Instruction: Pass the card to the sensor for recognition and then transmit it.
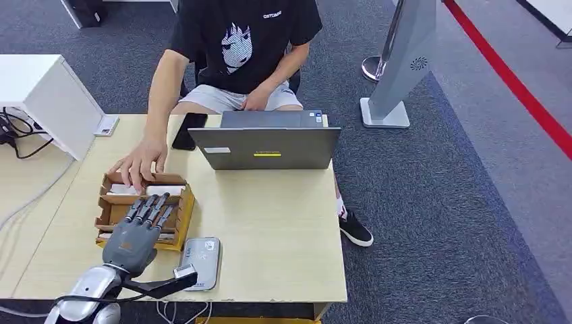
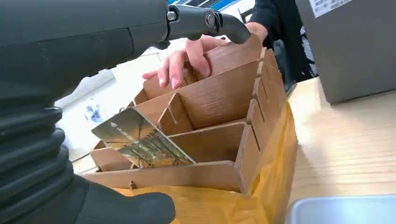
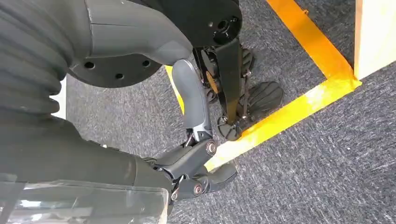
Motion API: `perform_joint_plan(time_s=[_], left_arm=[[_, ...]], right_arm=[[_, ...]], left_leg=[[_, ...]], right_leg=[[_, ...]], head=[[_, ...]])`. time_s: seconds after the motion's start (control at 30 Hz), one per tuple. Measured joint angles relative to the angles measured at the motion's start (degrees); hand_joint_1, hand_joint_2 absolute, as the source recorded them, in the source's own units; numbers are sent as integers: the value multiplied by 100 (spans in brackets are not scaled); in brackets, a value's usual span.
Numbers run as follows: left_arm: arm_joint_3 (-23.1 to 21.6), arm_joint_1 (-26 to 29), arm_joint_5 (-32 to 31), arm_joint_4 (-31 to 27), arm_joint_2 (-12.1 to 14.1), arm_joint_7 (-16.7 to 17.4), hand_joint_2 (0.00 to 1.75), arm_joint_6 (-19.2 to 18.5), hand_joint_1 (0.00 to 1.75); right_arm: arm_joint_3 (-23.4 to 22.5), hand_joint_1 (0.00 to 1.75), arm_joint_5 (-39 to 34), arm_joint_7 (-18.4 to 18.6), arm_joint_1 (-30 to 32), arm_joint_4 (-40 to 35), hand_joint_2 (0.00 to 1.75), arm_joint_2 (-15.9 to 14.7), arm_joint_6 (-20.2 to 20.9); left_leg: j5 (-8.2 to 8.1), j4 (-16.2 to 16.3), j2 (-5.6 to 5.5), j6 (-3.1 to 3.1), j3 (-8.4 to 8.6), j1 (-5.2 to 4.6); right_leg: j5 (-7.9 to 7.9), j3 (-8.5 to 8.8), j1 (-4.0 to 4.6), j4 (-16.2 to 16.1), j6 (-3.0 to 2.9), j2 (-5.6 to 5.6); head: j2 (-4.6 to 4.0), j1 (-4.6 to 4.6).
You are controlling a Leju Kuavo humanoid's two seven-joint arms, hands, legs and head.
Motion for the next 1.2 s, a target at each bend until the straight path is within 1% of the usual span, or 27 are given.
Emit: perform_joint_plan(time_s=[0.17, 0.33, 0.5, 0.53, 0.57, 0.6, 0.63, 0.67, 0.77, 0.8, 0.97, 1.03, 1.07, 1.1, 1.2], left_arm=[[-22, -3, -39, -13, 98, 168, 175, -125, 0], [-22, -7, -55, -13, 190, 223, 175, -177, 0], [-24, -7, -57, -13, 227, 229, 175, -186, 0], [-22, -7, -57, -13, 229, 229, 175, -190, 9], [-24, -7, -57, -13, 234, 229, 175, -192, 147], [-24, -6, -57, -13, 236, 231, 175, -194, 155], [-24, -6, -55, -13, 240, 232, 175, -194, 159], [-24, -6, -50, -13, 243, 232, 175, -194, 168], [-24, -6, -39, -13, 245, 231, 175, -190, 171], [-24, -6, -37, -13, 245, 234, 175, -181, 175], [-24, -9, -24, -22, 214, 216, 175, -96, 175], [-24, -10, -20, -28, 199, 172, 175, -24, 173], [-24, -8, -20, -28, 188, 159, 175, 4, 168], [-24, -3, -4, -41, 169, 136, 175, 59, 169], [-24, 9, 15, -207, 66, 92, 175, 232, 164]], right_arm=[[-57, 0, 37, 2, 0, 0, 175, 0, 0], [-96, 0, 50, 0, -2, 0, 175, 0, 0], [-111, 0, 52, 2, -2, 0, 175, 0, 0], [-118, 0, 50, 2, -2, 0, 175, 0, 0], [-125, 0, 52, 2, -2, 0, 175, 0, 0], [-135, 0, 55, 2, -2, 0, 175, 0, 0], [-149, 0, 61, 2, -2, 0, 175, 0, 0], [-153, 0, 66, 2, -2, 0, 175, 0, 0], [-159, 0, 72, 2, -2, 0, 175, 0, 0], [-159, 0, 92, 2, -2, 0, 175, 0, 0], [-164, 0, 149, 2, -3, 0, 175, 0, 0], [-170, 0, 151, 2, -6, 0, 175, 0, -7], [-177, 0, 151, 2, -5, 0, 175, 0, -17], [-184, 0, 153, 2, -5, 0, 175, 0, -24], [-194, 0, 168, 2, -9, 0, 175, 0, -41]], left_leg=[[0, 0, 0, 0, 0, 0], [0, 0, 0, 0, 0, 0], [0, 0, 0, 0, 0, 0], [0, 0, 0, 0, 0, 0], [0, 0, 0, 0, 0, 0], [0, 0, 0, 0, 0, 0], [0, 0, 0, 0, 0, 0], [0, 0, 0, 0, 0, 0], [0, 0, 0, 0, 0, 0], [0, 0, 0, 0, 0, 0], [0, 0, 0, 0, 0, 0], [0, 0, 1, 0, 1, 0], [0, 0, 1, 0, 1, 0], [0, 0, 0, 0, 1, 0], [0, 0, -5, 0, 0, -1]], right_leg=[[0, 0, 0, 0, 0, 0], [0, 0, 0, 0, 0, 0], [0, 0, 0, 0, 0, 0], [0, 0, 0, 0, 0, 0], [0, 0, 0, 0, 0, 0], [0, 0, 0, 0, 0, 0], [0, 0, 0, 0, 0, 0], [0, 0, 0, 0, 0, 0], [0, 0, 0, 0, 0, 0], [0, 0, 0, 0, 0, 0], [0, 0, 0, 0, 0, 0], [0, 1, 0, 0, 0, 0], [0, 1, 0, 0, 0, 1], [0, 0, 0, 0, 0, 0], [0, 2, 0, 0, 0, -3]], head=[[0, 2], [0, 0], [0, 0], [0, 0], [0, 0], [0, 0], [0, 0], [0, 0], [0, 0], [0, 0], [0, 0], [0, -2], [0, 0], [0, 2], [0, 0]])
